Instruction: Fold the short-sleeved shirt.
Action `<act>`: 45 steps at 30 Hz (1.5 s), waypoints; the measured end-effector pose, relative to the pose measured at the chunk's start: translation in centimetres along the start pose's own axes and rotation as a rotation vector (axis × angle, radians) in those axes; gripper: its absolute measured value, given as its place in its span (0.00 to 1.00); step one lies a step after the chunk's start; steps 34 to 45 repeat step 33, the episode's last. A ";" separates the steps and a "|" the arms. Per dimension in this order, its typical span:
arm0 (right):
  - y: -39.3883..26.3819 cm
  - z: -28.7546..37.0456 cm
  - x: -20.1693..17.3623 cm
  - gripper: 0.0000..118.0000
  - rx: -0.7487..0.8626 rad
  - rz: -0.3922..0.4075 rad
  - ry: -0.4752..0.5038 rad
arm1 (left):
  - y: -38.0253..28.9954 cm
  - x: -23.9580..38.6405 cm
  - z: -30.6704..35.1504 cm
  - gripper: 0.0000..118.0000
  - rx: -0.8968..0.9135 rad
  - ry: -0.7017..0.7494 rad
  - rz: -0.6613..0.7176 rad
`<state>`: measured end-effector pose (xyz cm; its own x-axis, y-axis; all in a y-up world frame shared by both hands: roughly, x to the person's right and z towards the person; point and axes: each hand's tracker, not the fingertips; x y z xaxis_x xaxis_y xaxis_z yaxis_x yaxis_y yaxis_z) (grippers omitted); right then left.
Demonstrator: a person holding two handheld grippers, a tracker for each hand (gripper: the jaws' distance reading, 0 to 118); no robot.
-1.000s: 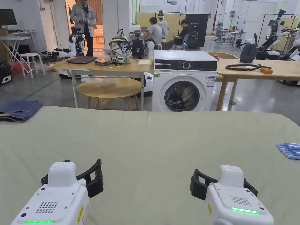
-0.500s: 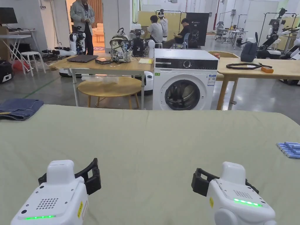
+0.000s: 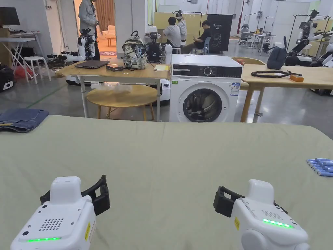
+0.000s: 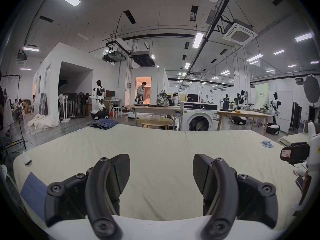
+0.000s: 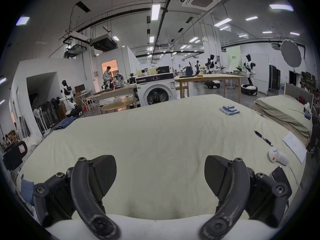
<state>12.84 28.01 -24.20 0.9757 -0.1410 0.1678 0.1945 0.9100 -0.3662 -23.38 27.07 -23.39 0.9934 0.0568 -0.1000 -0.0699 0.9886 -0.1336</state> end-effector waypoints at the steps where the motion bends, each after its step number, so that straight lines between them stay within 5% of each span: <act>1: 0.0 0.0 -0.1 0.89 0.003 0.005 0.001 | 0.0 0.0 0.0 0.64 0.000 -0.002 0.000; 12: -0.2 0.1 -0.4 0.88 0.039 0.054 -0.022 | -0.2 -0.3 -0.6 0.64 -0.016 -0.021 0.000; 15: -0.1 -0.2 -0.6 0.88 0.050 0.081 -0.100 | -0.2 -0.3 -0.6 0.64 -0.021 -0.021 -0.001; 20: 0.5 -0.3 0.1 0.88 -0.029 0.023 -0.033 | -0.1 -0.3 -0.4 0.64 -0.024 -0.025 -0.002; 45: -0.3 0.3 -0.7 0.88 0.048 0.095 -0.018 | -0.1 -0.8 -0.6 0.64 -0.029 -0.018 -0.003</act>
